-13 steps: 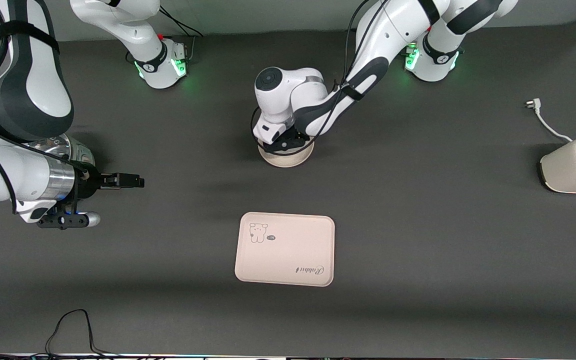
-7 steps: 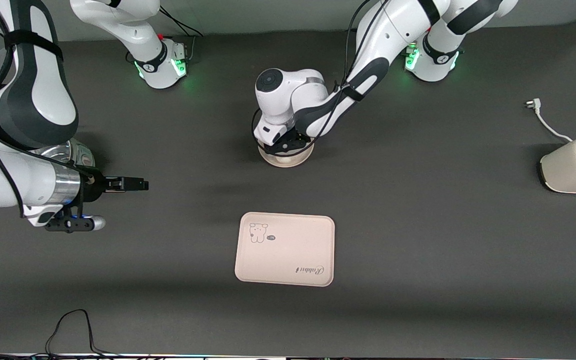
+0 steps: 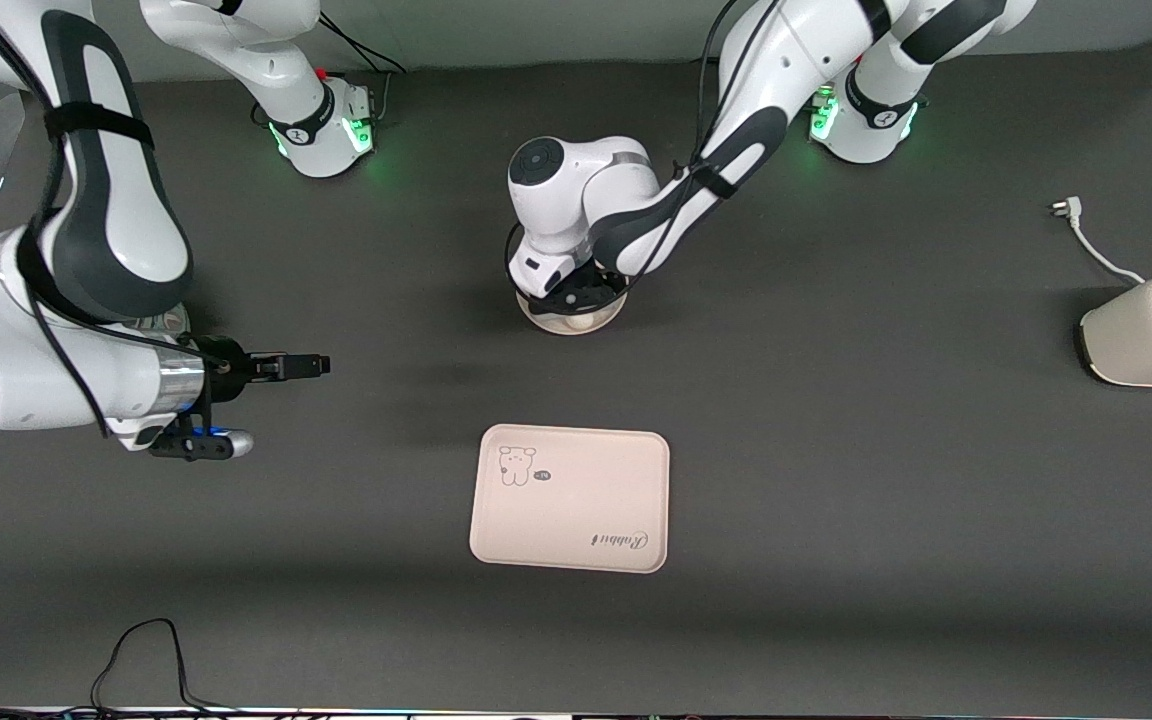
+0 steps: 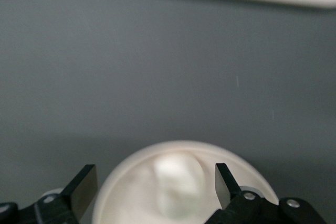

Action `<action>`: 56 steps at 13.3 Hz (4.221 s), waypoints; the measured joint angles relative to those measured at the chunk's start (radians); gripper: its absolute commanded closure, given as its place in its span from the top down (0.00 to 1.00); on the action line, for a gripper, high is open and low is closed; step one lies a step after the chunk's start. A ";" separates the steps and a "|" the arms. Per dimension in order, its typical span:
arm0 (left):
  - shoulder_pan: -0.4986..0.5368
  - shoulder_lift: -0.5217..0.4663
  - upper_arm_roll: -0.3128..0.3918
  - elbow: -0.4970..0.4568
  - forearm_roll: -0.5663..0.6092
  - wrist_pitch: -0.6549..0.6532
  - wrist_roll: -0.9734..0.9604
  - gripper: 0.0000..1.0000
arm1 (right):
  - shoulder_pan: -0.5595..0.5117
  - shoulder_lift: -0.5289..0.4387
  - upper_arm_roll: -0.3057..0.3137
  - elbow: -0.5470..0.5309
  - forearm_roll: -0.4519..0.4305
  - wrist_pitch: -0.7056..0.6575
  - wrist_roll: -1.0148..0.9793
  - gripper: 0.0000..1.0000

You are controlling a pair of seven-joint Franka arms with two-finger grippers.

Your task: Place bun in plate and plate on tray

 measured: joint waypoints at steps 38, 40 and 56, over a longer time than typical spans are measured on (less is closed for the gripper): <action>0.514 -0.591 0.430 0.009 -0.524 -0.421 1.241 1.00 | 0.758 0.006 0.007 -0.791 0.711 1.377 -0.077 0.53; 0.513 -0.591 0.429 0.018 -0.537 -0.431 1.243 1.00 | 0.764 0.006 0.007 -0.791 0.745 1.378 -0.078 0.42; 0.513 -0.562 0.443 0.047 -0.584 -0.375 1.250 1.00 | 0.835 0.014 -0.005 -0.793 0.801 1.437 -0.103 0.00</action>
